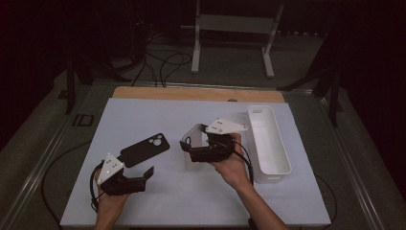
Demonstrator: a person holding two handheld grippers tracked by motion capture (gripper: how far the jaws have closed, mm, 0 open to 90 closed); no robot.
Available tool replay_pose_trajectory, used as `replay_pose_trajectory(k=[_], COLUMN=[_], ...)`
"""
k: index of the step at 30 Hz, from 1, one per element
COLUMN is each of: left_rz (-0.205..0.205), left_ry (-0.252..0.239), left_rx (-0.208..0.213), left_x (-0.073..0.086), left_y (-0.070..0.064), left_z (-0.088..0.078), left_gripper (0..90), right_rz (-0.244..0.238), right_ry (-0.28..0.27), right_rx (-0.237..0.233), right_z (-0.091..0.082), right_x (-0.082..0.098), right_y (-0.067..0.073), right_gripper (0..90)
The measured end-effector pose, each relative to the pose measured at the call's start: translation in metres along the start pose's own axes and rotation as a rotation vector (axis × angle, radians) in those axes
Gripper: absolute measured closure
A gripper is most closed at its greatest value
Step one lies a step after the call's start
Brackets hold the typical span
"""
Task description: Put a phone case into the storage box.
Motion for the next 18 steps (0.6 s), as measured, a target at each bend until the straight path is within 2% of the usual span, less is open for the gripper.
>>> replay_pose_trajectory(k=[2,9,14,18], left_rz=[-0.023,-0.046,-0.068,-0.069], left_ry=[-0.013,-0.019,-0.024,-0.021], left_rx=[-0.013,-0.051,-0.065,-0.075], left_x=[0.004,0.011,0.013,0.014], left_y=[0.004,0.012,0.017,0.018], left_z=[0.000,-0.001,-0.001,0.000], left_gripper=[0.1,0.1,0.0,0.0], right_rz=[0.004,0.009,0.014,0.024], right_ry=[0.001,-0.010,-0.020,-0.029], right_rx=[0.004,0.003,0.022,0.039], right_z=[0.000,0.001,-0.001,-0.004], right_x=[0.000,-0.002,-0.006,-0.009], right_y=[-0.002,-0.004,-0.010,-0.018], right_gripper=[16.5,16.5,16.5,16.5])
Point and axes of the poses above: each handheld gripper's, and its own axes: z roughly forward along the jaws, x roughly out of its underside, y roughly to its left, the point moved 5 cm from there along z, roughly forward along the jaws, and after that the axes turned 10 degrees about y, right-handed, at the moved point
